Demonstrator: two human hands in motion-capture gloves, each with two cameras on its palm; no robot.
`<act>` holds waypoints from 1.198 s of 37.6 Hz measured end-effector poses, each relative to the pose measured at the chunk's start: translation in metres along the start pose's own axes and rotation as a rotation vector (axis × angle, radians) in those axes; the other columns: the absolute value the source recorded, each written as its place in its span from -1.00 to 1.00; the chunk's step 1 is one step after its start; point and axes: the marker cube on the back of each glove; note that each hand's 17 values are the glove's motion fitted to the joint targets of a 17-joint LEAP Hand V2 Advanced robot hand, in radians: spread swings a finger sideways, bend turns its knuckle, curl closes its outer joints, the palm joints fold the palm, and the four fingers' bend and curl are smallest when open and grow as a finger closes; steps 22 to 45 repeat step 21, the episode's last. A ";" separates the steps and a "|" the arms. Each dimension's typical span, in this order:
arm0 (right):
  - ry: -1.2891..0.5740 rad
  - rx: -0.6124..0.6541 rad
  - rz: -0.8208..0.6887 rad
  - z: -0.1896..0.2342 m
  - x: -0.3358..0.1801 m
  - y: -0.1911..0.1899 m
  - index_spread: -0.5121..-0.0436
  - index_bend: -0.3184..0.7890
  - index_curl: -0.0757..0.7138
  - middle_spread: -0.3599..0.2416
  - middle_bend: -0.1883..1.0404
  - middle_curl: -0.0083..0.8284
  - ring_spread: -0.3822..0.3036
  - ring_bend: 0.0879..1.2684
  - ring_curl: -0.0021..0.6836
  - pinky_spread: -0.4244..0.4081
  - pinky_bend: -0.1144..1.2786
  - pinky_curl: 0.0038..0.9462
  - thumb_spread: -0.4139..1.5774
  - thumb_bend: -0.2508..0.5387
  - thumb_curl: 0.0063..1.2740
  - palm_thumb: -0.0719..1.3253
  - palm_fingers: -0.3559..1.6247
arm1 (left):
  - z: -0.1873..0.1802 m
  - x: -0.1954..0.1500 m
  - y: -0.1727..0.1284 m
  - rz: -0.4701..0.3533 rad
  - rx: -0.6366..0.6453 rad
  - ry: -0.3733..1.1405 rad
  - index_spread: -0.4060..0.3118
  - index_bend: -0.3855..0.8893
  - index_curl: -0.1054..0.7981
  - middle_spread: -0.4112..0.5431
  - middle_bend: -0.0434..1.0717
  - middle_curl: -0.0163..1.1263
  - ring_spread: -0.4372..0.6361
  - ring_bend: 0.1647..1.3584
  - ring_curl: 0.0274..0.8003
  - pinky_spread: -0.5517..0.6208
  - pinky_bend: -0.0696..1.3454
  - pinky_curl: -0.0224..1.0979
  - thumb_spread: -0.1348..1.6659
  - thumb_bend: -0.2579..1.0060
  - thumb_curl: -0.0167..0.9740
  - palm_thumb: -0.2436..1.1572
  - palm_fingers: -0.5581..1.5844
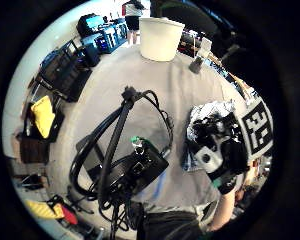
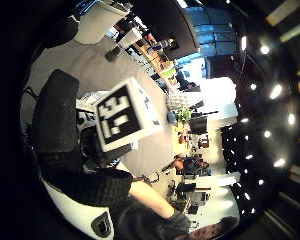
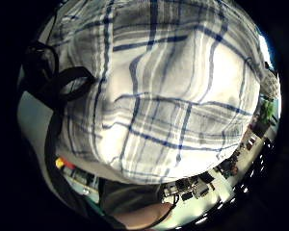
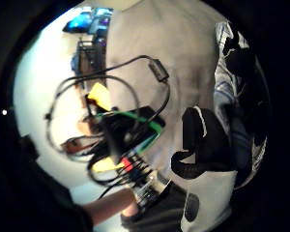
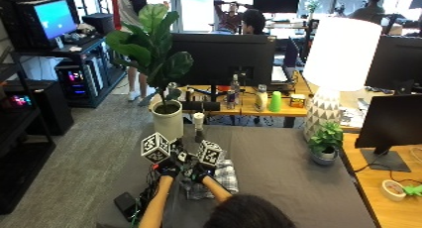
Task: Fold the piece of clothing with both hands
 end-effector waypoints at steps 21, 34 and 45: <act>-0.095 0.462 -0.087 -0.178 0.094 0.046 0.42 -0.28 -0.26 0.00 -0.10 0.21 -0.36 0.02 0.34 -0.51 0.15 -0.06 0.68 -0.39 -0.26 0.31 0.50 | 0.002 0.025 0.000 0.029 -0.025 -0.070 -0.16 -0.12 0.18 -0.04 -0.70 -0.51 -0.03 -0.49 -0.22 0.01 -0.42 -0.29 0.87 -0.51 -0.56 -0.35 0.02; -0.095 0.462 -0.087 -0.178 0.094 0.046 0.42 -0.28 -0.26 0.00 -0.10 0.21 -0.36 0.02 0.34 -0.51 0.15 -0.06 0.68 -0.39 -0.26 0.31 0.50 | 0.002 0.025 0.000 0.029 -0.025 -0.070 -0.16 -0.12 0.18 -0.04 -0.70 -0.51 -0.03 -0.49 -0.22 0.01 -0.42 -0.29 0.87 -0.51 -0.56 -0.35 0.02; -0.095 0.462 -0.087 -0.178 0.094 0.046 0.42 -0.28 -0.26 0.00 -0.10 0.21 -0.36 0.02 0.34 -0.51 0.15 -0.06 0.68 -0.39 -0.26 0.31 0.50 | 0.002 0.025 0.000 0.029 -0.025 -0.070 -0.16 -0.12 0.18 -0.04 -0.70 -0.51 -0.03 -0.49 -0.22 0.01 -0.42 -0.29 0.87 -0.51 -0.56 -0.35 0.02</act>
